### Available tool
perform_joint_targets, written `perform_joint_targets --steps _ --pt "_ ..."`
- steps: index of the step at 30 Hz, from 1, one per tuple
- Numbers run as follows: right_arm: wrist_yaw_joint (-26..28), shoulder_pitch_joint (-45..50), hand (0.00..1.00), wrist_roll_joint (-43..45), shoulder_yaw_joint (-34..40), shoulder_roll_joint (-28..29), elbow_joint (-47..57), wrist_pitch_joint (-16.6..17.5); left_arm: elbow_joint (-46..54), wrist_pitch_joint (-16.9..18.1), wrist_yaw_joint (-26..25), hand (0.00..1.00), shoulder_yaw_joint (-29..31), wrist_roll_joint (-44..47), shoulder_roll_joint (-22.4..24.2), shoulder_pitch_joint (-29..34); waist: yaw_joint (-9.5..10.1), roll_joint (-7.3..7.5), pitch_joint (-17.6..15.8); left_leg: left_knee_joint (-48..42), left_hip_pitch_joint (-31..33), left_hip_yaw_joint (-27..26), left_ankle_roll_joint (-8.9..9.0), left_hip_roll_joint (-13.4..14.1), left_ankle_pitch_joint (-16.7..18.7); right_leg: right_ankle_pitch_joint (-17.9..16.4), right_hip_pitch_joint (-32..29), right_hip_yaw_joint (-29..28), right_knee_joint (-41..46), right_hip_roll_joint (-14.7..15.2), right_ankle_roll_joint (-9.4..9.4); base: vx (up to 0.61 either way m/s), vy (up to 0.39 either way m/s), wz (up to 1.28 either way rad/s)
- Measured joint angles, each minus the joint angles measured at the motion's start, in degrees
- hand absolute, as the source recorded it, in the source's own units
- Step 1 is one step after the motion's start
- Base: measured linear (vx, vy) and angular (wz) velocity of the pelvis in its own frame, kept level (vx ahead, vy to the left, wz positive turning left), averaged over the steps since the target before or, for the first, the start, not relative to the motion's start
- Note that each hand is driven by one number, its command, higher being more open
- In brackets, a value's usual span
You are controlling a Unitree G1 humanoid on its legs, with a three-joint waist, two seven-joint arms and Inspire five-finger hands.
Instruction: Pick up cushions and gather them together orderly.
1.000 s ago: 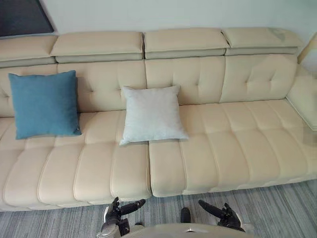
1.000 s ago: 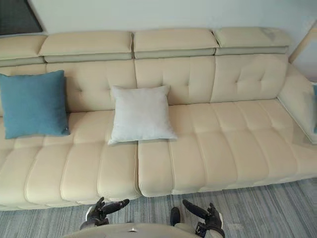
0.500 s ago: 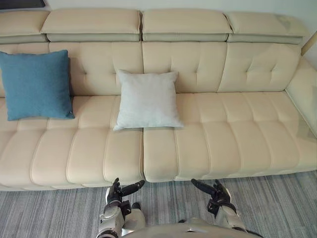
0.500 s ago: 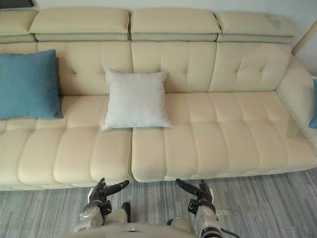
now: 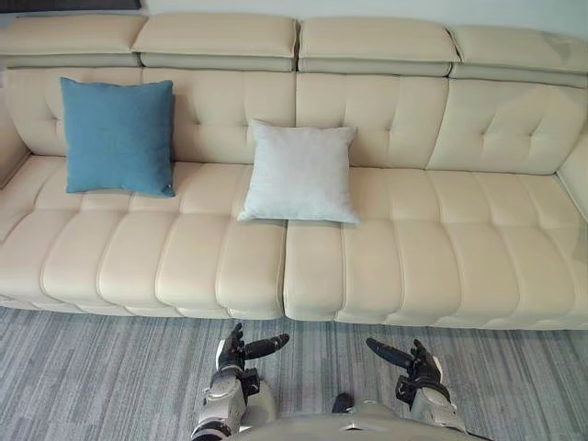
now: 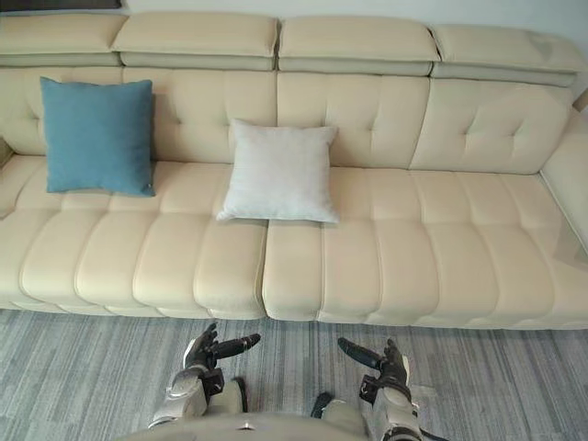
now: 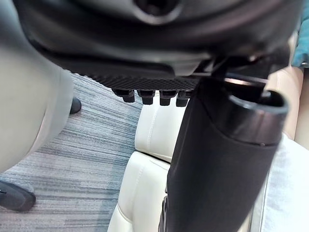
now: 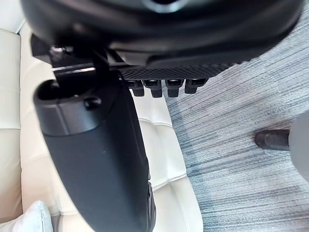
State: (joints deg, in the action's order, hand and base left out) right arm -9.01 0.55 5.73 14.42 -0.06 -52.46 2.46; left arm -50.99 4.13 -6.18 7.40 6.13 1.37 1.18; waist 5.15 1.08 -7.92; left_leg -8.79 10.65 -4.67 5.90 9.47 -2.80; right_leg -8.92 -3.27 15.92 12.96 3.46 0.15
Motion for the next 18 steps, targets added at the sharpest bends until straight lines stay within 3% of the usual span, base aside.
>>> perform_joint_targets --steps 1,2,5,9,14,18 --pt "0.0 0.5 1.00 0.0 0.4 -0.1 0.0 -0.3 0.2 -0.2 0.0 1.00 0.0 0.0 0.1 -0.1 -0.21 0.17 -0.1 -6.0 1.0 0.0 -0.73 -0.1 3.8 0.1 -0.6 1.0 0.9 1.1 0.00 -0.13 0.089 0.44" --pt "0.0 0.6 1.00 0.0 0.6 -0.1 0.0 -0.4 0.2 -0.2 0.0 1.00 0.1 -0.1 0.1 -0.1 -0.45 0.29 -0.2 -8.0 0.9 0.0 -0.84 -0.1 5.2 0.2 -0.6 1.2 1.2 1.5 0.10 -0.09 0.110 0.32" --pt "0.1 1.3 1.00 0.0 0.8 -0.1 -0.1 -0.6 0.3 -0.5 0.0 1.00 0.8 -0.1 0.1 0.8 -0.74 -0.17 0.0 -8.4 -3.3 1.5 -0.16 -0.6 11.6 1.2 -1.3 -0.1 1.3 2.6 2.03 -0.09 0.190 0.00" --pt "1.3 2.4 1.00 0.0 1.2 3.1 -0.1 -1.1 0.1 -0.5 -0.2 1.00 1.5 -0.1 -2.2 1.9 -0.86 1.18 0.4 -7.5 -3.9 -1.6 -1.24 -2.3 11.5 5.4 -0.4 -3.3 -3.3 3.4 3.97 -0.10 0.191 -0.36" --pt "1.5 4.1 1.00 0.0 2.5 2.6 -1.0 -1.2 -4.1 -0.7 -0.1 1.00 2.6 -2.3 -3.0 2.9 -1.16 -0.01 2.0 -5.0 -6.3 -7.4 -2.16 -4.4 11.7 11.1 0.5 -9.6 -11.1 4.0 4.85 -0.02 0.123 -0.56" --pt "1.5 4.1 1.00 0.1 3.0 2.1 -1.5 -1.3 -5.9 -1.1 0.3 1.00 2.6 -2.5 -3.7 2.9 -1.90 0.02 2.1 -4.1 -8.0 -9.7 -2.88 -4.7 11.2 13.2 0.3 -13.8 -13.6 3.3 4.85 0.04 0.051 -0.66"
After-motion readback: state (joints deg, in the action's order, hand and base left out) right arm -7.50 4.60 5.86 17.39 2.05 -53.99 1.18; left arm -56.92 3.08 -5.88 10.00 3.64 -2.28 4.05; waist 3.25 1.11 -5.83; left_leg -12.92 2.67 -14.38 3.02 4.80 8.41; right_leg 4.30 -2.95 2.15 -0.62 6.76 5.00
